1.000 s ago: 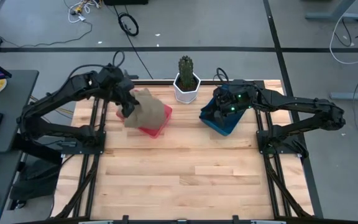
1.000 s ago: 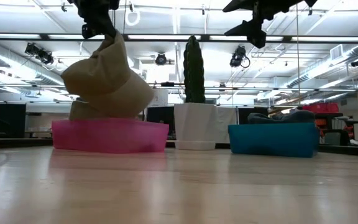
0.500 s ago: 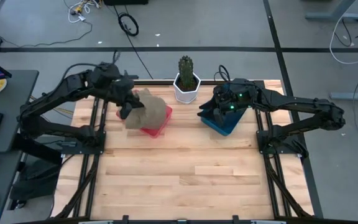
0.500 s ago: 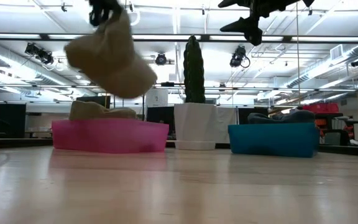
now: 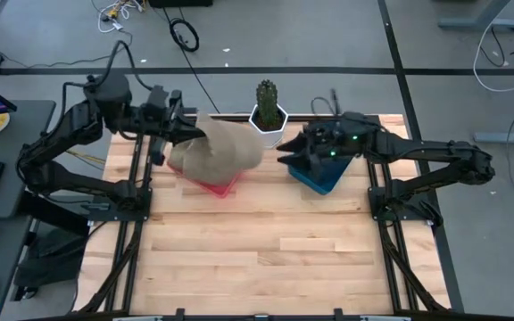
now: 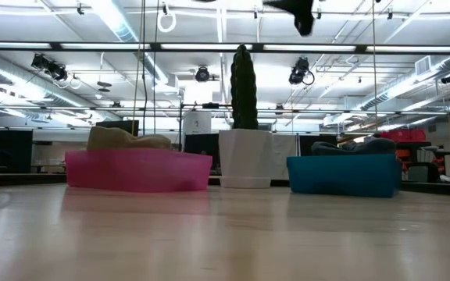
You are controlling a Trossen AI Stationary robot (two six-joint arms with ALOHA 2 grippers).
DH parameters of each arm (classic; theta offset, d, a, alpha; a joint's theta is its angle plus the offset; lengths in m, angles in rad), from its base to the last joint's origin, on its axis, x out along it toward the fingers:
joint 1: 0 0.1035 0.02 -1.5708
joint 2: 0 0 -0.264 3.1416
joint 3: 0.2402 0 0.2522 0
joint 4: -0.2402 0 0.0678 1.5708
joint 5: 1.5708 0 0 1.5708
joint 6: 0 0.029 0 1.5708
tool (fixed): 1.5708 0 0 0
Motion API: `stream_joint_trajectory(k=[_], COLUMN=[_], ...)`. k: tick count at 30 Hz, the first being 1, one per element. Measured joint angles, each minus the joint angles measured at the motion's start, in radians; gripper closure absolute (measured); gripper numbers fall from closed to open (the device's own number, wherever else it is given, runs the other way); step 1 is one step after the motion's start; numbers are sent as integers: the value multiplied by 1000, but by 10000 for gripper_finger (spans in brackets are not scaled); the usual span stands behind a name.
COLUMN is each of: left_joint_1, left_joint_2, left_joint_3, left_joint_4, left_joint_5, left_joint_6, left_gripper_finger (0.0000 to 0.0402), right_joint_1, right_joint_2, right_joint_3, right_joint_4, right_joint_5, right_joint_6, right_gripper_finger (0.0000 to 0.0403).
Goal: Pick & Place hat
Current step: Put the brown cap into the red bin
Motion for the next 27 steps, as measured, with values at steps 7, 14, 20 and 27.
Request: stream_joint_trajectory(k=[7, 14, 20, 27], left_joint_1=[-8, -8, -7, -7], left_joint_2=[1, 12, 32, 50], left_joint_3=[0, -1, -1, -1], left_joint_4=[109, 151, 156, 152], left_joint_5=[14, 12, 12, 11], left_joint_6=[3, 6, 13, 48], left_gripper_finger=[399, 399, 399, 399], right_joint_1=[1, 11, 38, 74], right_joint_2=[26, 97, 171, 240], right_joint_3=[1, 0, 0, 0], right_joint_4=[226, 281, 463, 606], right_joint_5=[0, -25, -56, -56], right_joint_6=[9, 70, 133, 169], right_gripper_finger=[142, 133, 114, 115])
